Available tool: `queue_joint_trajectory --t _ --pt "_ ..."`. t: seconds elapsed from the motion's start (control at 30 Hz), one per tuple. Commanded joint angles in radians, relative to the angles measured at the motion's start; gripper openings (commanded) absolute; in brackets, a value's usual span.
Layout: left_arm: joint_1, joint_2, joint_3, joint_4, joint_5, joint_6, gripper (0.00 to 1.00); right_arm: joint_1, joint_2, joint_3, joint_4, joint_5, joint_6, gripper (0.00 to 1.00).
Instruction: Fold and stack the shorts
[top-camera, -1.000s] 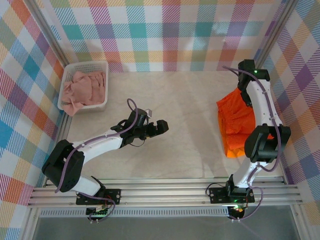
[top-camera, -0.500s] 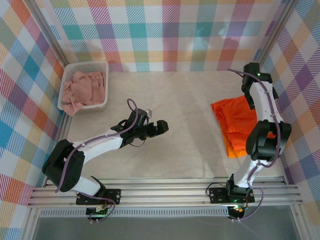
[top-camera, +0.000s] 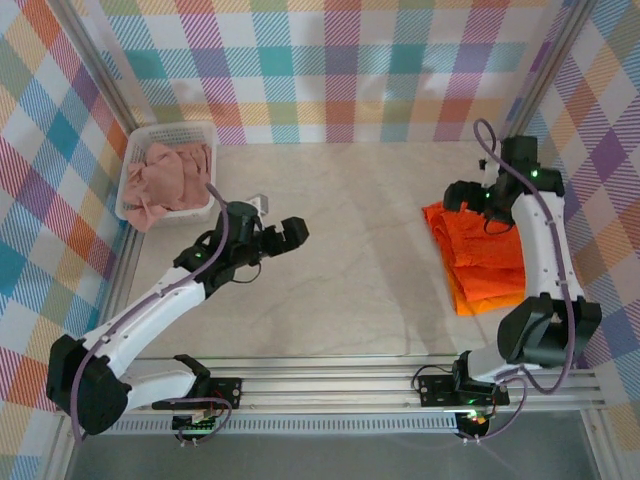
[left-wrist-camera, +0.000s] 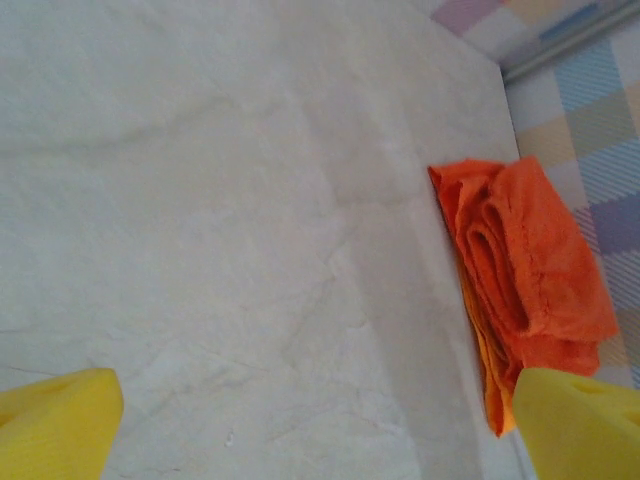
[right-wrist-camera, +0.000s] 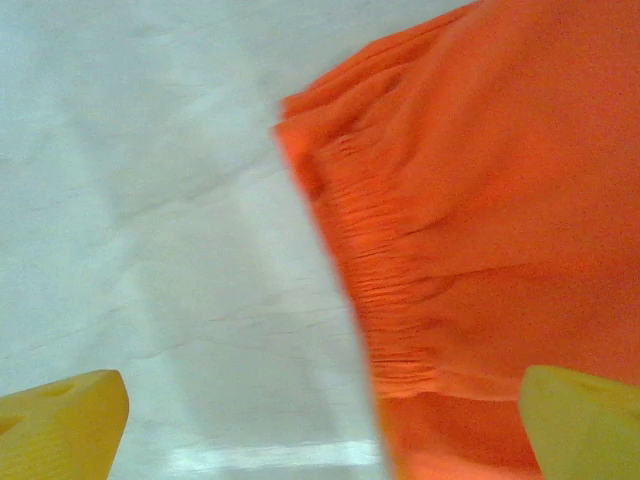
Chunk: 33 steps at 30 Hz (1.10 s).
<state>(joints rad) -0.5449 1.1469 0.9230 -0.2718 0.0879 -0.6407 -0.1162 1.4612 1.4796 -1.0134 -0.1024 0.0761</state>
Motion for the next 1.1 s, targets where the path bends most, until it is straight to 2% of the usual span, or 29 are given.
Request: queue_joint_trajectory --t 0.0,0.2,0.33,0.43,0.53,0.73,0.83,0.93,1.07 --pt "0.025 -0.032 0.019 -0.118 -0.034 0.046 1.00 -0.005 -0.018 -0.168 0.227 -0.243 0.160 1.00" --pt "0.048 -0.068 0.046 -0.184 -0.067 0.058 1.00 -0.088 0.015 -0.429 0.431 -0.317 0.322 1.00" --pt "0.097 -0.085 0.112 -0.283 -0.105 0.086 1.00 -0.125 0.036 -0.578 0.540 -0.364 0.397 0.99" --pt "0.177 -0.079 0.199 -0.381 -0.141 0.108 1.00 -0.127 0.045 -0.648 0.595 -0.416 0.427 0.99" --pt "0.293 -0.029 0.339 -0.496 -0.161 0.147 1.00 -0.126 0.001 -0.665 0.596 -0.474 0.440 1.00" --pt "0.525 0.203 0.645 -0.665 -0.213 0.188 1.00 -0.120 -0.236 -0.626 0.534 -0.487 0.363 0.99" --pt "0.631 0.359 0.771 -0.690 -0.188 0.176 1.00 -0.110 -0.344 -0.598 0.492 -0.478 0.307 0.99" --pt "0.684 0.542 0.927 -0.733 -0.201 0.171 1.00 -0.105 -0.434 -0.619 0.516 -0.472 0.321 0.99" --pt "0.712 0.796 1.173 -0.820 -0.292 0.171 0.99 -0.085 -0.473 -0.628 0.550 -0.479 0.320 0.99"
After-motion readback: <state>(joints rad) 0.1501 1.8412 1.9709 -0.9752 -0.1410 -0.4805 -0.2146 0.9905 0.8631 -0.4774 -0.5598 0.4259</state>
